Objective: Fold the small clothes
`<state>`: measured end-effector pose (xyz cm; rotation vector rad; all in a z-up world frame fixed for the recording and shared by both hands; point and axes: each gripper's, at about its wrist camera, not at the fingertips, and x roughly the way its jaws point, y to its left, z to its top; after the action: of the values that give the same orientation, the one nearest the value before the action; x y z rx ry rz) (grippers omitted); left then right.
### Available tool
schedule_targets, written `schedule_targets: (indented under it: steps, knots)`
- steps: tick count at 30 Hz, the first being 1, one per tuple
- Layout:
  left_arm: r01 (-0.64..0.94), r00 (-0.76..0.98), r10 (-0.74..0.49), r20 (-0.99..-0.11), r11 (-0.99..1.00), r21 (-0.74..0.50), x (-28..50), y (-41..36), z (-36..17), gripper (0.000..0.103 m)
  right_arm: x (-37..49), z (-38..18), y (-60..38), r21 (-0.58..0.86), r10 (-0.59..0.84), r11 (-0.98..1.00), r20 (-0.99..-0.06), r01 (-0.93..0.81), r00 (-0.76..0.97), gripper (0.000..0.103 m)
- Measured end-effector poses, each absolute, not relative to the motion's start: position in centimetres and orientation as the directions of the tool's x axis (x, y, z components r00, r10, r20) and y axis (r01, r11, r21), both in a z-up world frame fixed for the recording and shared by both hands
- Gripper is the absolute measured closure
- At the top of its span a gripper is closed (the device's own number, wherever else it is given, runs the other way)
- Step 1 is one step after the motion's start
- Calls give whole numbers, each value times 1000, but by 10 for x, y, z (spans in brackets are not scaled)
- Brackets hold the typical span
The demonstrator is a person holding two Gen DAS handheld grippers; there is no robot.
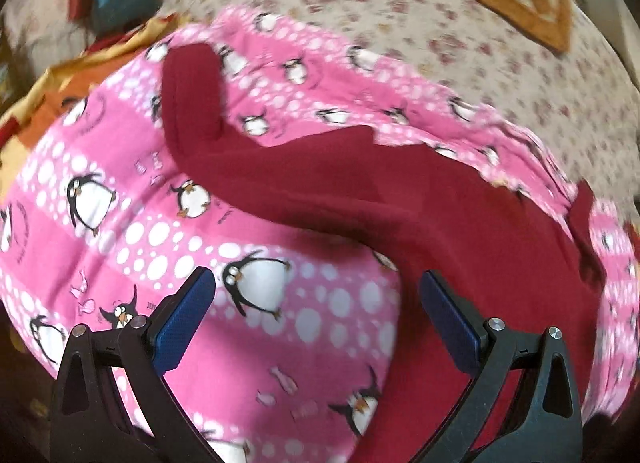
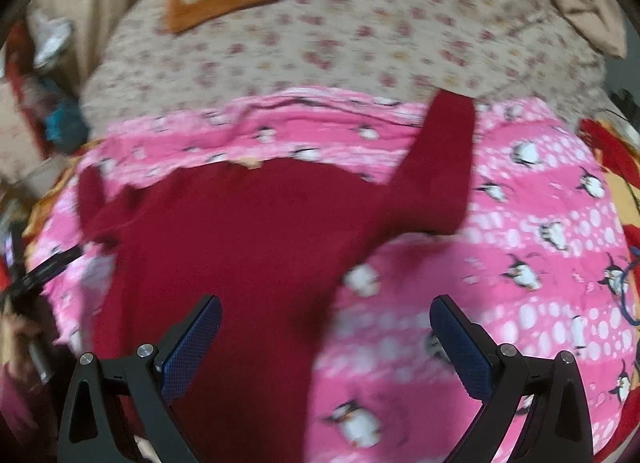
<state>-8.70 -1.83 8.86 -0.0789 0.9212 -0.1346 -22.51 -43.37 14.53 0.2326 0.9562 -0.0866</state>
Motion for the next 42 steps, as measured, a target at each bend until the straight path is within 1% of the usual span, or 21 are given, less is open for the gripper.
schedule_targets:
  steps: [5, 10, 14, 18, 24, 28, 42]
  knots:
    - [171, 602, -165, -781, 982, -75, -111, -42, 94, 1, -230, 151, -392, 169, 77, 980, -800, 102, 595, 0]
    - [233, 590, -162, -791, 972, -25, -122, -65, 85, 1, -218, 136, -361, 173, 96, 982, -799, 75, 593, 0]
    - [258, 600, -156, -784, 966, 5, -127, -79, 81, 1, -203, 123, -343, 138, 64, 987, -801, 79, 595, 0]
    - [252, 608, -150, -780, 968, 11, -130, -84, 78, 1, -196, 117, -330, 152, 85, 986, -798, 63, 597, 0]
    - [237, 624, -135, -770, 971, 22, -134, -91, 73, 1, -192, 114, -311, 84, 29, 994, -794, 63, 608, 0]
    - [236, 634, -127, -763, 971, 35, -136, -92, 73, 1, -190, 111, -307, 73, 20, 995, -800, 64, 600, 0]
    - [215, 643, -126, -755, 976, 20, -134, -90, 76, 1, -178, 108, -303, 64, -9, 993, -803, 100, 596, 0]
